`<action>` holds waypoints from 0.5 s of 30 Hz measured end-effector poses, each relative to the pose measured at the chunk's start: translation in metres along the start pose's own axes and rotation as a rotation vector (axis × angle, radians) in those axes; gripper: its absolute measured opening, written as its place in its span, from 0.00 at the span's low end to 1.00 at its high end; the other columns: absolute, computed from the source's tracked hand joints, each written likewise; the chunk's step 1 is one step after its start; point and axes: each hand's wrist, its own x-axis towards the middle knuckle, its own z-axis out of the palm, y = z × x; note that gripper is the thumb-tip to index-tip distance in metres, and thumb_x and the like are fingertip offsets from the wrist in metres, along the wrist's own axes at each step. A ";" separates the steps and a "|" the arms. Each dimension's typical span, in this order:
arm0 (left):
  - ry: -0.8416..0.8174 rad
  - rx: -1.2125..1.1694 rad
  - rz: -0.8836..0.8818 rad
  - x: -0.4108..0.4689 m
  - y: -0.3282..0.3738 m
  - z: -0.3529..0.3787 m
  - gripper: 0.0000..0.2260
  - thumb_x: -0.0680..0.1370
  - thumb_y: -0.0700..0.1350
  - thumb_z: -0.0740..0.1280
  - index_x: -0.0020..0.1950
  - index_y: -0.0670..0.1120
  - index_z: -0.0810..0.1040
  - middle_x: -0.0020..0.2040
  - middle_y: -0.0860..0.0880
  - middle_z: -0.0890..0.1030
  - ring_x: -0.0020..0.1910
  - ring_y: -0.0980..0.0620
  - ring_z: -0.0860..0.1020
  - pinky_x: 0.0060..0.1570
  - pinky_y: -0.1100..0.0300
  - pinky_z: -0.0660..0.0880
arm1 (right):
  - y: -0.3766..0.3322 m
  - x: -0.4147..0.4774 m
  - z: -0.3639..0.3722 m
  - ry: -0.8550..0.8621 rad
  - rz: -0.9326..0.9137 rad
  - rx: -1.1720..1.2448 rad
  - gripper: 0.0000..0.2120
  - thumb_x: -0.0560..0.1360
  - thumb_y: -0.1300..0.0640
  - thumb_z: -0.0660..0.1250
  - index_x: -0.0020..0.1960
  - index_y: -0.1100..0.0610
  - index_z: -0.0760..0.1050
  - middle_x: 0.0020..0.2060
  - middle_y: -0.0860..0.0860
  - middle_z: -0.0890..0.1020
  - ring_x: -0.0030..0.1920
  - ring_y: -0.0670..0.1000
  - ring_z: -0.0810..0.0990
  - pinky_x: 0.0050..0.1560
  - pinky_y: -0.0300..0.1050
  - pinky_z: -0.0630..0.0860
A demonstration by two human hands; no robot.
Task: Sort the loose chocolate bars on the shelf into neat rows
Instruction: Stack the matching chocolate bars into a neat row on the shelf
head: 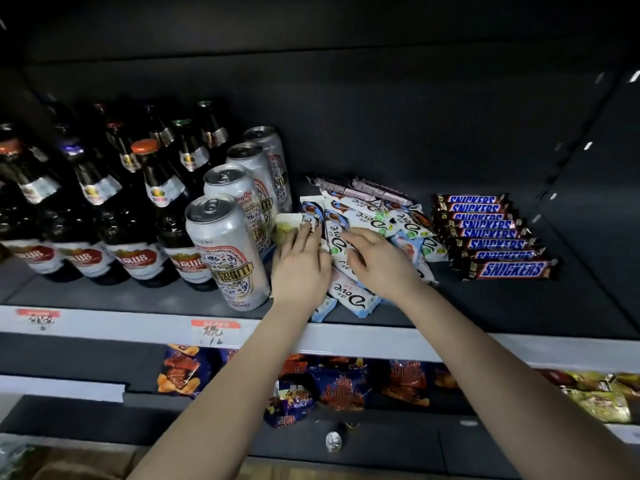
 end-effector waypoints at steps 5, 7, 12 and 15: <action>0.039 -0.055 -0.034 0.019 0.007 -0.005 0.17 0.78 0.47 0.54 0.62 0.47 0.75 0.66 0.46 0.72 0.64 0.44 0.66 0.63 0.52 0.62 | 0.004 0.007 -0.004 -0.036 -0.002 0.101 0.18 0.79 0.53 0.57 0.68 0.52 0.69 0.67 0.48 0.70 0.65 0.49 0.69 0.65 0.48 0.68; 0.054 -0.078 -0.033 0.033 0.019 -0.007 0.15 0.78 0.46 0.56 0.59 0.47 0.77 0.62 0.46 0.74 0.60 0.44 0.68 0.60 0.53 0.63 | 0.007 0.011 -0.012 -0.063 -0.002 0.140 0.16 0.79 0.55 0.58 0.65 0.55 0.72 0.63 0.50 0.75 0.61 0.51 0.73 0.63 0.45 0.69; 0.057 -0.067 0.064 0.066 0.051 -0.005 0.14 0.76 0.46 0.59 0.59 0.46 0.76 0.60 0.45 0.76 0.59 0.43 0.70 0.60 0.53 0.64 | 0.031 0.028 -0.034 0.072 0.039 0.142 0.14 0.77 0.58 0.60 0.61 0.58 0.75 0.56 0.55 0.78 0.53 0.54 0.77 0.54 0.40 0.69; 0.056 -0.055 0.081 0.085 0.060 0.000 0.15 0.75 0.45 0.60 0.61 0.45 0.75 0.61 0.44 0.75 0.60 0.43 0.70 0.62 0.53 0.64 | 0.055 0.044 -0.045 0.076 0.121 0.085 0.17 0.76 0.60 0.60 0.64 0.59 0.73 0.61 0.56 0.74 0.59 0.55 0.75 0.60 0.43 0.70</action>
